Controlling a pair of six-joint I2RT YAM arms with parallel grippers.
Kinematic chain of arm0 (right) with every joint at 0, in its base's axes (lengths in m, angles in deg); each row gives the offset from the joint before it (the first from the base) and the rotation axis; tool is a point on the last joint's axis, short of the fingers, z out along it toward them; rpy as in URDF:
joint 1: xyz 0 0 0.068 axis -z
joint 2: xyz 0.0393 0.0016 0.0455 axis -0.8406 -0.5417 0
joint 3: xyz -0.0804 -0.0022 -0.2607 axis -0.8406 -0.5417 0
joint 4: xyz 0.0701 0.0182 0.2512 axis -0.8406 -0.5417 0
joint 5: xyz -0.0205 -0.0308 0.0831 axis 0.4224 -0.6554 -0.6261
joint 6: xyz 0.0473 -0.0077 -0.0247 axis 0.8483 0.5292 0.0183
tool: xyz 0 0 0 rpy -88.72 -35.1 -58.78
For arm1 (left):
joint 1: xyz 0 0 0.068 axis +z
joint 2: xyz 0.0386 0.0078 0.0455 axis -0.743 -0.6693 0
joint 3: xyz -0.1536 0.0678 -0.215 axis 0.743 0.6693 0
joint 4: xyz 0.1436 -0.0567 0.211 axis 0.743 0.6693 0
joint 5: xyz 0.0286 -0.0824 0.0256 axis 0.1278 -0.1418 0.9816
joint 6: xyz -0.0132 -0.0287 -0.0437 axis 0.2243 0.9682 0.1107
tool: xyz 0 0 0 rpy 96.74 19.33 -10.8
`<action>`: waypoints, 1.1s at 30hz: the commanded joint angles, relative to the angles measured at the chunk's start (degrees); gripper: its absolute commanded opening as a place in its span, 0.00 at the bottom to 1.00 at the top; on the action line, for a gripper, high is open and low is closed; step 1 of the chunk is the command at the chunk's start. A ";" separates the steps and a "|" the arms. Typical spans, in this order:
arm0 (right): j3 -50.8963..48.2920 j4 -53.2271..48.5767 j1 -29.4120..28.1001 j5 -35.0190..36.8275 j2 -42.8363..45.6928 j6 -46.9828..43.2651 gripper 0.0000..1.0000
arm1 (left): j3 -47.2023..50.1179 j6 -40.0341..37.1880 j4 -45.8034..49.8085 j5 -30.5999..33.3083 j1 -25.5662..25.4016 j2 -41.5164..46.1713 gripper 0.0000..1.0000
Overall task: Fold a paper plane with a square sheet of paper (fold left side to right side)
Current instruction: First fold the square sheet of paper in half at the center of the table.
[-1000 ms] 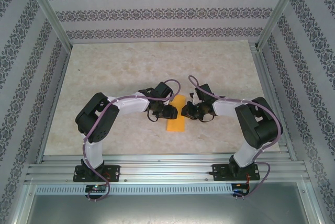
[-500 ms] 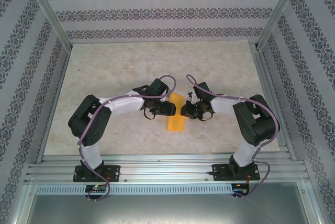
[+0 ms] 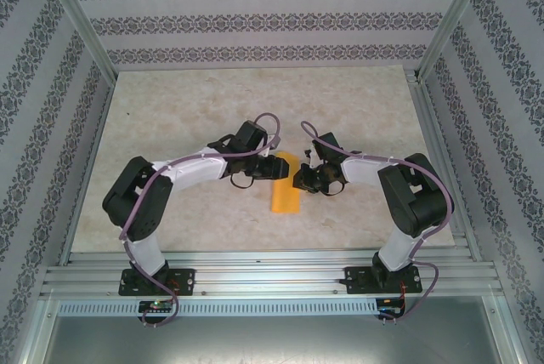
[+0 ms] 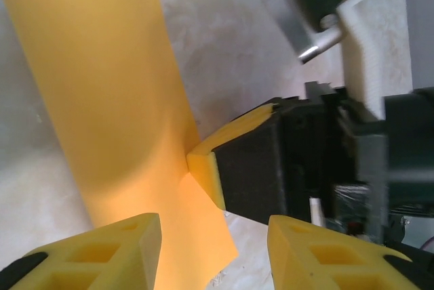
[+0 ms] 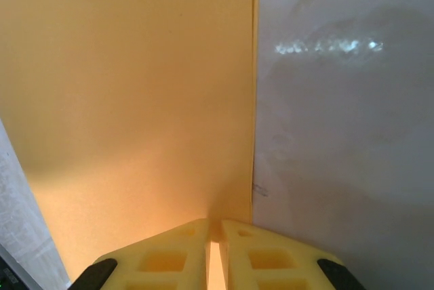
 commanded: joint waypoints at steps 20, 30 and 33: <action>-0.22 -5.12 -0.34 5.99 -2.45 -2.20 0.14 | 1.28 -3.86 4.55 7.22 -0.55 -5.81 0.43; 0.21 -5.46 -0.34 5.80 -2.36 -2.30 0.14 | 1.87 -4.31 4.75 7.47 -0.21 -2.72 0.42; 0.30 -5.47 -0.32 5.71 -2.44 -2.31 0.14 | 0.93 -5.17 7.13 8.68 0.16 -0.44 0.43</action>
